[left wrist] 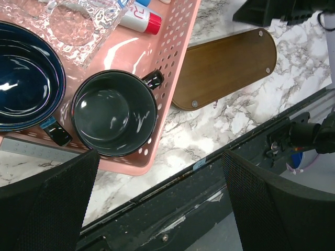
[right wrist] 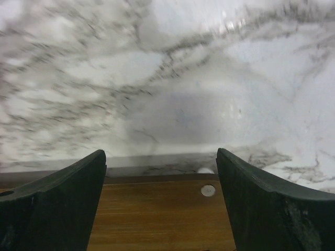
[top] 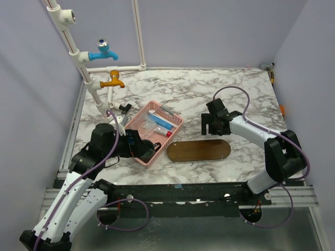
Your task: Prepare toiletry sets of a toothbrush and toothpaste on the tray
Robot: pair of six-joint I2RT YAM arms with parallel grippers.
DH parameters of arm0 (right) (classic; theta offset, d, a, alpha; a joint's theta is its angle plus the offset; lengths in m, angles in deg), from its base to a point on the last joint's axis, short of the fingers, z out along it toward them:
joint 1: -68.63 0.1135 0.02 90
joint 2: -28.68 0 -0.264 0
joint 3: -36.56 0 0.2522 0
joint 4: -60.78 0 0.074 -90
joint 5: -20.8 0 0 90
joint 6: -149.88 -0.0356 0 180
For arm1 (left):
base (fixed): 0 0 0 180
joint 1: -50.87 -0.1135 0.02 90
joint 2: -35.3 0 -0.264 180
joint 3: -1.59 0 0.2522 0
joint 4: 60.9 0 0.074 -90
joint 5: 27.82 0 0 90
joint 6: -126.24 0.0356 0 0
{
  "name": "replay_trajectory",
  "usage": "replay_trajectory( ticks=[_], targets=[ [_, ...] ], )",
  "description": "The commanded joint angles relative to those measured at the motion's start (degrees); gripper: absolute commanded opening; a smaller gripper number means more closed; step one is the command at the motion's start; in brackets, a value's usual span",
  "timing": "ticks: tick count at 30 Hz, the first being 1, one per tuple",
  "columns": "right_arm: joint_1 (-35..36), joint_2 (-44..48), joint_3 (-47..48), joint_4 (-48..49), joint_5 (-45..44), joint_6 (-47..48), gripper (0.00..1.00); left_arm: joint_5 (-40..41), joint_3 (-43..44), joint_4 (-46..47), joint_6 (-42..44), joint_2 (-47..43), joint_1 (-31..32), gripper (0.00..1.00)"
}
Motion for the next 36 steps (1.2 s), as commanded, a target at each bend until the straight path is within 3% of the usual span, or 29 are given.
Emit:
replay_trajectory(
  ticks=[1, 17, 36],
  targets=[
    [1.5, -1.3, 7.1, -0.9, -1.3, 0.0, 0.89, -0.3, -1.1, 1.0, -0.1, 0.7, 0.1, 0.99],
    [12.1, -12.2, 12.0, 3.6, -2.5, -6.6, 0.89, 2.1, -1.4, 0.6, -0.7, -0.6, 0.1, 0.99],
    [14.1, -4.7, 3.2, 3.2, -5.5, -14.2, 0.89, 2.2, -1.6, 0.7, -0.8, -0.8, 0.1, 0.99]
  ],
)
